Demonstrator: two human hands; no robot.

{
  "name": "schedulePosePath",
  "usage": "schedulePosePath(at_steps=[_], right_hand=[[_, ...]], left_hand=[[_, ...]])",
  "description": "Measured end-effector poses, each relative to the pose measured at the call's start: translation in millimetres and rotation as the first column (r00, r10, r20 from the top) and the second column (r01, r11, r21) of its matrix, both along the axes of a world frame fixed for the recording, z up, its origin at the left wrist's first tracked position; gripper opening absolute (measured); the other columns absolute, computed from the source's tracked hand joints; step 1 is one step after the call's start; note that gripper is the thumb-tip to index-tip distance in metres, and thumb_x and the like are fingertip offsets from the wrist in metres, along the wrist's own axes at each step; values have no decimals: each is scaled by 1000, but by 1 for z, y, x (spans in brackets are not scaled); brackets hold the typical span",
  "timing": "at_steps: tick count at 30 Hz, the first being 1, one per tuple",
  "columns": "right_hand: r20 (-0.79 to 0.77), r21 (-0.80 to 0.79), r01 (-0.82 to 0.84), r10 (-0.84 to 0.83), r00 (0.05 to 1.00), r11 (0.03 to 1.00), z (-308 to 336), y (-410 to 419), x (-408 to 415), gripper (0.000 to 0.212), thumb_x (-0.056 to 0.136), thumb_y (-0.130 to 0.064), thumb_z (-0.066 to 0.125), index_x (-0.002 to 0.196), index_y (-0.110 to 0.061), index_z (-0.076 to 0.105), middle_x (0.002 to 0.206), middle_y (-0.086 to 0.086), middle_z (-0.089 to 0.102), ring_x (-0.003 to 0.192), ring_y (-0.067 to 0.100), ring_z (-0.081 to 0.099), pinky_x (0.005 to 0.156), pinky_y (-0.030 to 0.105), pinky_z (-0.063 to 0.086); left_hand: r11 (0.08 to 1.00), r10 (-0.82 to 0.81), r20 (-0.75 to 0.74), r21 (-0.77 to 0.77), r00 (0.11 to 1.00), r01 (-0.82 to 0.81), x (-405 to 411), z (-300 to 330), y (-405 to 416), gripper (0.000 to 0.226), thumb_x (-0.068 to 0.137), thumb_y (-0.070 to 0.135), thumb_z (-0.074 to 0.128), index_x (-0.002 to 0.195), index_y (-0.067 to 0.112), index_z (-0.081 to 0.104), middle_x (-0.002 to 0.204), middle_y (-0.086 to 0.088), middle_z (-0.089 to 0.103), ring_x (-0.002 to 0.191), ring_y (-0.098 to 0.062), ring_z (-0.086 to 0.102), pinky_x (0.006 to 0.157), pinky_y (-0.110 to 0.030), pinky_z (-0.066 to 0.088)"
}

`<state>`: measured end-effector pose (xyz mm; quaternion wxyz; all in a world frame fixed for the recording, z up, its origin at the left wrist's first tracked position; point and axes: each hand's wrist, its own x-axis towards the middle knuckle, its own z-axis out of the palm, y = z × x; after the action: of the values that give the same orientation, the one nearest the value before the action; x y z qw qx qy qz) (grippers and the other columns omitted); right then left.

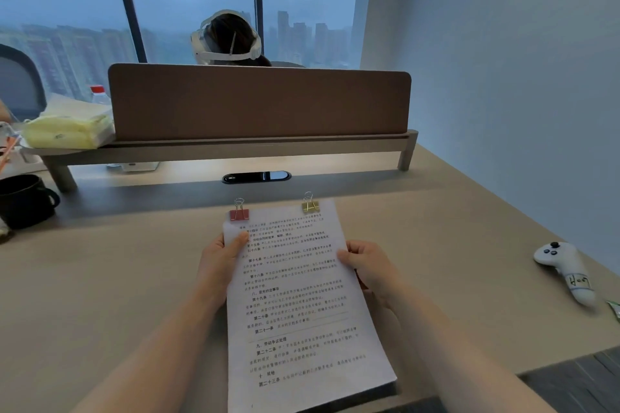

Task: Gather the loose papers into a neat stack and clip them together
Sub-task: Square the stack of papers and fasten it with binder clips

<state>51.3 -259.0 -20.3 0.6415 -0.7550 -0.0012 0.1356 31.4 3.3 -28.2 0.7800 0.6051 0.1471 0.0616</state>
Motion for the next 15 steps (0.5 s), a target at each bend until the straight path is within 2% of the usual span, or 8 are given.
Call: schedulePosePath(at_steps=[2,4,7,10,13,15], right_hand=[[27,15,54,-54,998,998,-3,11,0,21,98,-10,53,98,4,69,97,21,75,82,35,72,73,46,60],[43,40,104,-105,993,994,-6,23,-1,21,97,-10,54,91,4,68,95,25,74,78,37,69,78,53,57],[44,81,131,-135,990,988,-9,39,-3,25,96,-8,54,76,-5,68,86,24,73,71,29,65,71,46,55],[33,106,156,-160,987,982,-11,55,-3,29,95,-8,54,66,-9,59,74,12,70,62,25,62,59,35,51],[40,119,186,-191,981,975,-12,75,2,27,93,-9,55,66,-10,51,69,11,65,60,24,56,57,33,45],[40,126,206,-212,976,970,-10,90,6,35,93,-8,55,60,-14,45,62,7,60,54,22,52,52,28,41]], left_hand=[[1000,6,-17,13,1000,-6,-2,1,7,9,95,19,59,101,16,65,86,-11,77,75,-32,74,69,-46,61],[1000,4,-35,4,999,-4,-5,1,15,11,95,17,58,104,15,65,90,-12,77,82,-36,73,77,-52,58],[1000,-24,-78,12,997,25,-14,-4,32,18,96,20,57,111,15,65,100,-14,76,92,-39,72,84,-55,56],[997,-56,-140,47,989,63,-25,-11,51,27,96,24,56,118,10,64,106,-17,74,94,-40,71,82,-52,57],[994,-63,-165,81,984,77,-35,-14,70,25,95,20,56,112,3,63,106,-21,73,89,-40,72,79,-49,56],[992,-47,-183,103,982,66,-42,-13,83,19,95,17,56,107,3,62,103,-21,74,86,-39,72,78,-49,56]])
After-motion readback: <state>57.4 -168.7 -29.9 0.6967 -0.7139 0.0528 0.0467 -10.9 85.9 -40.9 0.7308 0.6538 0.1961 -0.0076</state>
